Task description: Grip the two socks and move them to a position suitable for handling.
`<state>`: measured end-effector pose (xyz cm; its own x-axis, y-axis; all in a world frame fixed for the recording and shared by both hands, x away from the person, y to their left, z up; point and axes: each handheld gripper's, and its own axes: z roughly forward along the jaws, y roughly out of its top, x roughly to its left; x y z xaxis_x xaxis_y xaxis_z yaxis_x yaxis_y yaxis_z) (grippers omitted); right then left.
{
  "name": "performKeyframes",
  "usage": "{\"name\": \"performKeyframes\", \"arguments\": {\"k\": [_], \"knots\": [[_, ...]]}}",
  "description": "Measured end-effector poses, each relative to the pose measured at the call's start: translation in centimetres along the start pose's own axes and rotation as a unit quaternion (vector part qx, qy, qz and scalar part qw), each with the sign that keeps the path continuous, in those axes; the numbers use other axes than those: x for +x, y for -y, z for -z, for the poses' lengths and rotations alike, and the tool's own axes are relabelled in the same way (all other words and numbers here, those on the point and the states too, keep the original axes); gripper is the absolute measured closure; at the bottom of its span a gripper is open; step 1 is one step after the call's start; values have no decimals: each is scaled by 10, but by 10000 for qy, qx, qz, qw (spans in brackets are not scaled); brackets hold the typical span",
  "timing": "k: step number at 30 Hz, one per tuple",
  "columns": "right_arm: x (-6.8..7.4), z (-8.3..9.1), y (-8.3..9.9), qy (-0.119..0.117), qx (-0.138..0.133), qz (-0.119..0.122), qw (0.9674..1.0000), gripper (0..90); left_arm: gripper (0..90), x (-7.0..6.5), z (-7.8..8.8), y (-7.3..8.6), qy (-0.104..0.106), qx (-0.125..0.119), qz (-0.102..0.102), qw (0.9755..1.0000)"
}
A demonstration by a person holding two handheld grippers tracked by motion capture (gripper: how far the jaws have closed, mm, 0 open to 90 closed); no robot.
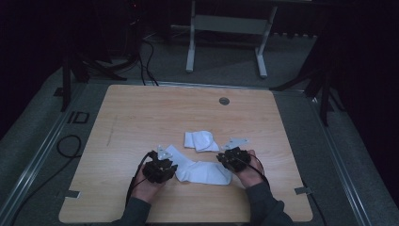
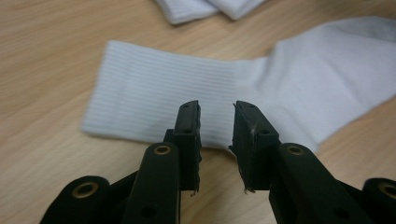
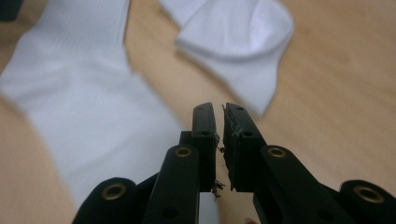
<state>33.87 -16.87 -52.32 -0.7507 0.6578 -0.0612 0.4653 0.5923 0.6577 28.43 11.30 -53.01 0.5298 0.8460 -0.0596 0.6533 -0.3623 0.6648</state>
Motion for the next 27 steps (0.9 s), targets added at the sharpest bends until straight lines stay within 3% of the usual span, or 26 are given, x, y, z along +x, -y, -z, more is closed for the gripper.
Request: {"name": "performKeyframes", "arguments": {"k": [5,6,10,16,21,27], "knots": [[-5,-13,-19,49,-48,-10,10000,834,699,12,2,1,-146,-43,148,9998],[-8,-24,-32,129,-35,20,9999,834,695,14,3,2,-157,-40,182,9997],[-10,-45,-48,321,106,2,9994,838,691,19,2,4,-205,-91,247,9994],[-13,-69,-49,473,492,37,9977,848,678,24,0,6,-364,-112,189,9991],[-8,-65,-45,478,499,73,9976,846,672,33,0,9,-530,-155,254,9982],[1,-56,-34,334,412,-168,9985,829,671,42,-4,11,-696,-180,343,9968]]}}
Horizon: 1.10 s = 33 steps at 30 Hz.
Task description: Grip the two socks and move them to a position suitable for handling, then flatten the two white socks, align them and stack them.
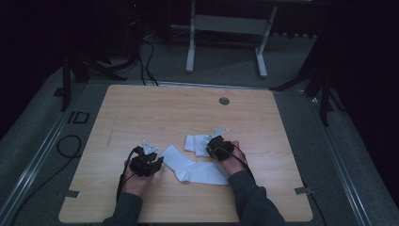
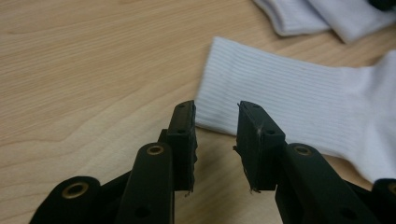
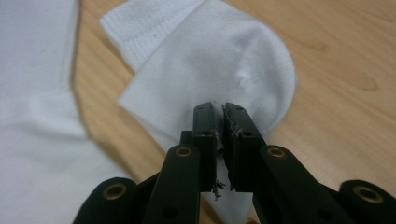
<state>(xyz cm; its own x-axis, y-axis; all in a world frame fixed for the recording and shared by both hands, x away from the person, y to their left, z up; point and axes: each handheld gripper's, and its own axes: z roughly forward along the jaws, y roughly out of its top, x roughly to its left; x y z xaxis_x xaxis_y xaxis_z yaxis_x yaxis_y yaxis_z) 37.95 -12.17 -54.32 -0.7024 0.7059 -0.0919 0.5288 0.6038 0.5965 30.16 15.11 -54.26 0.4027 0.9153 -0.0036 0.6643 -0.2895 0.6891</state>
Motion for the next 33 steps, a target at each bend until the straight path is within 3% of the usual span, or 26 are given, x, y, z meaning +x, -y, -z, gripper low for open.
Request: {"name": "performKeyframes", "arguments": {"k": [5,7,8,10,13,14,15,17,19,21,26,33], "knots": [[3,8,2,-363,170,170,9991,736,671,2,-2,1,-64,-8,1,10000],[3,11,1,-402,187,211,9988,718,671,2,-3,1,-79,-14,10,10000],[-3,21,-2,-365,-47,110,9993,672,671,3,-4,1,-104,-7,20,9999],[-9,25,-4,-204,-139,-67,9997,638,671,4,-6,1,-104,15,33,9999],[-24,24,-6,-100,-173,-529,9984,591,670,3,-8,2,-148,63,15,9999],[-24,24,-6,-100,-173,-529,9984,591,669,3,-8,2,-148,63,15,9999],[-32,20,-6,-270,-140,-832,9961,565,669,4,-8,2,-141,49,29,9999],[-33,18,-7,-314,-112,-888,9955,552,669,5,-7,2,-144,51,65,9999],[-36,9,-8,-510,132,-1029,9933,530,669,6,-8,2,-128,56,85,9999],[-36,4,-10,-523,211,-1065,9927,555,669,6,-8,2,-143,64,75,9998],[-35,5,-13,-486,119,-974,9940,843,666,5,-9,2,-161,82,78,9998],[-34,26,-18,-451,-195,-808,9955,884,657,5,-9,2,-184,120,58,9997]]}}
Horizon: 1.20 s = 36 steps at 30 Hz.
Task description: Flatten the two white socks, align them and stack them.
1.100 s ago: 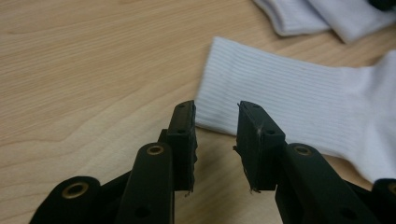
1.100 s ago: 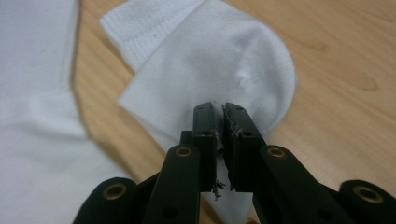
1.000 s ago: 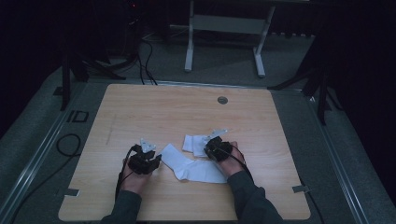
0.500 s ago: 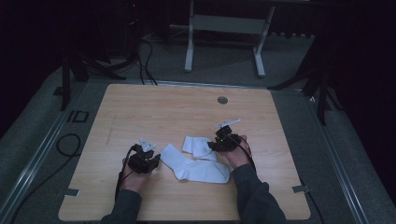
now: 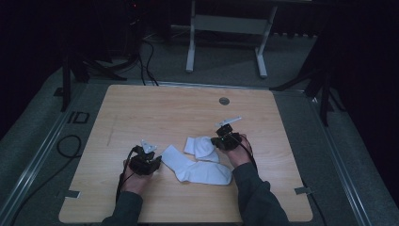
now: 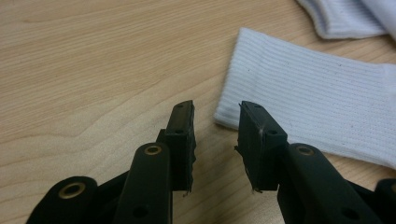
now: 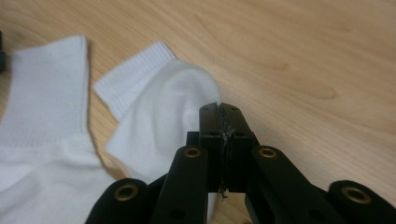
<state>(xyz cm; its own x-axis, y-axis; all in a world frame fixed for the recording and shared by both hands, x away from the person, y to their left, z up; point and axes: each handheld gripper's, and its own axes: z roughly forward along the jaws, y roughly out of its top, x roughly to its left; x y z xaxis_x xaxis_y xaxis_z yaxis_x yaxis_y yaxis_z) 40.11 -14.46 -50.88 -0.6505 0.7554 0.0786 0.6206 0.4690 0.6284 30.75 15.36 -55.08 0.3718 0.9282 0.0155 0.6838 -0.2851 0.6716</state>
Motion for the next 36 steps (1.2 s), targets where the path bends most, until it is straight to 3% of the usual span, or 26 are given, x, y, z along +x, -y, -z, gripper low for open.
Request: {"name": "performKeyframes", "arguments": {"k": [7,15,24,32,36], "knots": [[-7,28,0,142,-307,68,9994,884,651,-1,-1,0,-24,18,-20,10000],[-41,56,19,414,-368,-147,9984,883,650,-1,-2,0,-41,40,14,10000],[-83,66,52,728,-58,-427,9964,881,649,-1,-4,1,-60,109,54,9999],[-102,69,76,893,275,-503,9944,865,648,-1,-5,1,-58,100,70,9999],[-102,67,81,1106,646,-181,9916,758,648,-2,-5,1,-63,90,74,9999]]}}
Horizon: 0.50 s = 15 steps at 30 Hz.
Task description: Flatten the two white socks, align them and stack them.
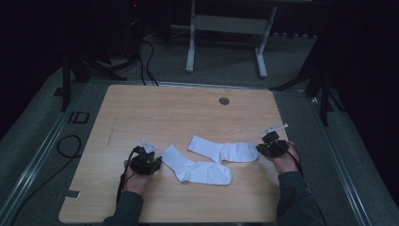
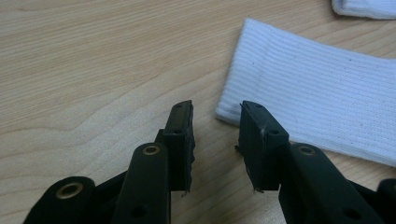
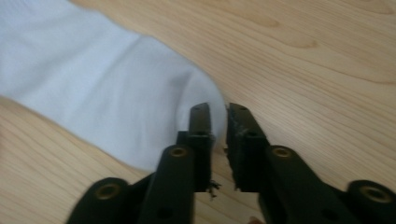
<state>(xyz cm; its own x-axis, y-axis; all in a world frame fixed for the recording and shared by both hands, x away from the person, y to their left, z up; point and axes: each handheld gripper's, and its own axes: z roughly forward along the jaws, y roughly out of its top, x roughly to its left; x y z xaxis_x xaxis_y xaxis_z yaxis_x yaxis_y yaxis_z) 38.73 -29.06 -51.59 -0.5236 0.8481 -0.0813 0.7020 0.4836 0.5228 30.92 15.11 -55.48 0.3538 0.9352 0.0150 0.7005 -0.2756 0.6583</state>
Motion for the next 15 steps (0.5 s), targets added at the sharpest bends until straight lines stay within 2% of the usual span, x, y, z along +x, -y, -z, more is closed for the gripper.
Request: {"name": "performKeyframes", "arguments": {"k": [1,3,6,10,15], "knots": [[1,1,0,80,-4,54,10000,720,648,0,0,0,2,1,-2,10000],[1,4,-2,99,-129,-11,9999,669,648,0,0,0,4,-4,4,10000],[4,8,-6,80,-265,26,9996,636,645,0,0,0,3,-8,7,10000],[20,7,-20,-143,-358,312,9988,588,643,1,0,0,30,2,31,10000],[47,-3,-40,-499,-512,676,9951,567,642,1,-1,0,42,-6,45,10000]]}}
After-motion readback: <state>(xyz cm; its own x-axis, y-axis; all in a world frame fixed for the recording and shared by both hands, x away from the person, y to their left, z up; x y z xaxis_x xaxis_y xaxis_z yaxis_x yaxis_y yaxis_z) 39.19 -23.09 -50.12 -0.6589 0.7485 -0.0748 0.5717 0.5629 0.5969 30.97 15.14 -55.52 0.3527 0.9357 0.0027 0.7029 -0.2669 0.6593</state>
